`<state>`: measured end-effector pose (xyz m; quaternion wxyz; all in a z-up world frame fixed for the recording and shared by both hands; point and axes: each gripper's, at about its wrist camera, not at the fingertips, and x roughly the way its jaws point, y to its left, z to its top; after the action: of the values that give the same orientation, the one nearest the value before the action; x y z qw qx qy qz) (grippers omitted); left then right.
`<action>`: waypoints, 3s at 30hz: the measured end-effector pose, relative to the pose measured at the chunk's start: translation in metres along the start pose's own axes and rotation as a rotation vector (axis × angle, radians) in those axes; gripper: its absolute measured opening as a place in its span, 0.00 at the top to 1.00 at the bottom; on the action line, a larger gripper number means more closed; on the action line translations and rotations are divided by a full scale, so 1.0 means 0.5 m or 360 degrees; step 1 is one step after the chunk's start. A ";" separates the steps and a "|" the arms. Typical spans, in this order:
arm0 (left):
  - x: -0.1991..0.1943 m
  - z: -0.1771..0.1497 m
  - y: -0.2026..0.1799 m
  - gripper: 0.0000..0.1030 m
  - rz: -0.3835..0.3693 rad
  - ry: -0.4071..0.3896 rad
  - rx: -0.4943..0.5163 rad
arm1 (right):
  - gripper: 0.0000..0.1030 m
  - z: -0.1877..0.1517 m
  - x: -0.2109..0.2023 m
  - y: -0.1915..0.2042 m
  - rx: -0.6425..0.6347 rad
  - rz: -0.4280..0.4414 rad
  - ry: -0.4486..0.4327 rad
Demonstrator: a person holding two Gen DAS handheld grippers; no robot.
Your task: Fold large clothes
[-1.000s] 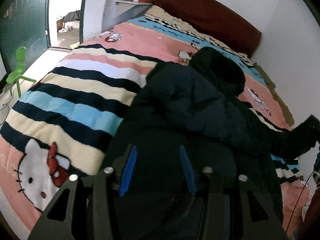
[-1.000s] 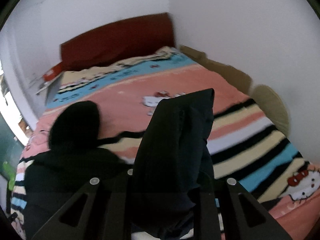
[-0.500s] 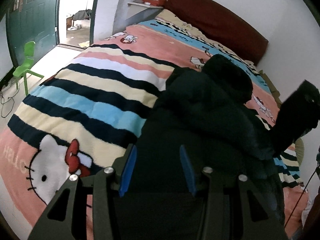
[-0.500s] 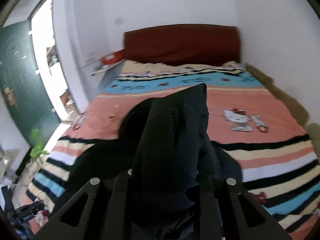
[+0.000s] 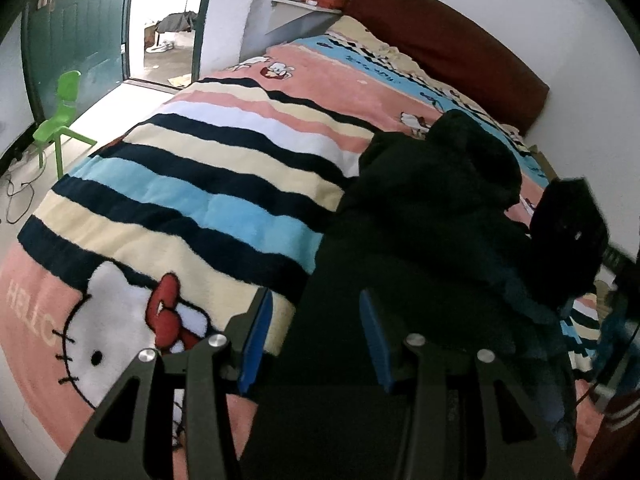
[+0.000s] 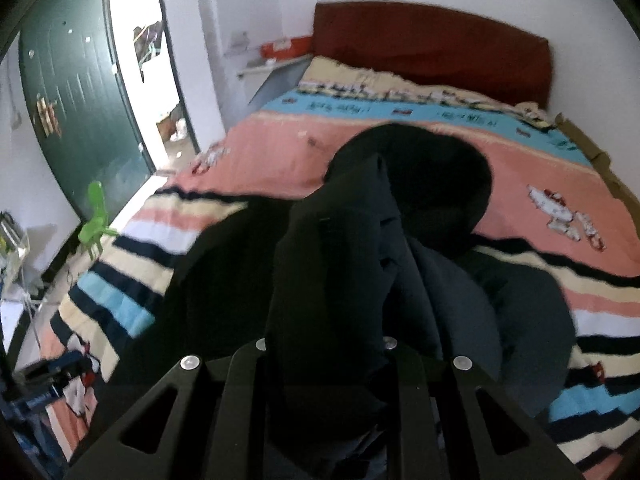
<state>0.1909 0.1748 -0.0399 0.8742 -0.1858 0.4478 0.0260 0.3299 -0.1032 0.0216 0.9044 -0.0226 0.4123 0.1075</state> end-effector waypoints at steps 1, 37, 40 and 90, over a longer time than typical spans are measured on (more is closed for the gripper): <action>0.001 0.002 0.002 0.58 0.0004 0.0000 -0.0004 | 0.82 -0.009 0.008 0.008 -0.0008 0.0003 0.0016; -0.113 0.050 -0.249 0.58 0.0140 -0.0234 0.0343 | 0.21 -0.045 -0.136 -0.063 -0.0009 -0.0193 -0.0031; -0.089 0.062 -0.303 0.58 0.0113 -0.0207 0.0424 | 0.21 -0.049 -0.148 -0.133 0.0041 -0.0254 -0.0045; 0.267 0.047 -0.431 0.46 0.0123 0.0035 0.0777 | 0.14 -0.120 0.065 -0.328 0.0175 -0.0126 0.0138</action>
<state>0.3345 -0.0333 -0.0684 0.8867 0.0478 0.4570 -0.0515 0.3410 -0.2655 -0.0499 0.8891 0.0063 0.4552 0.0477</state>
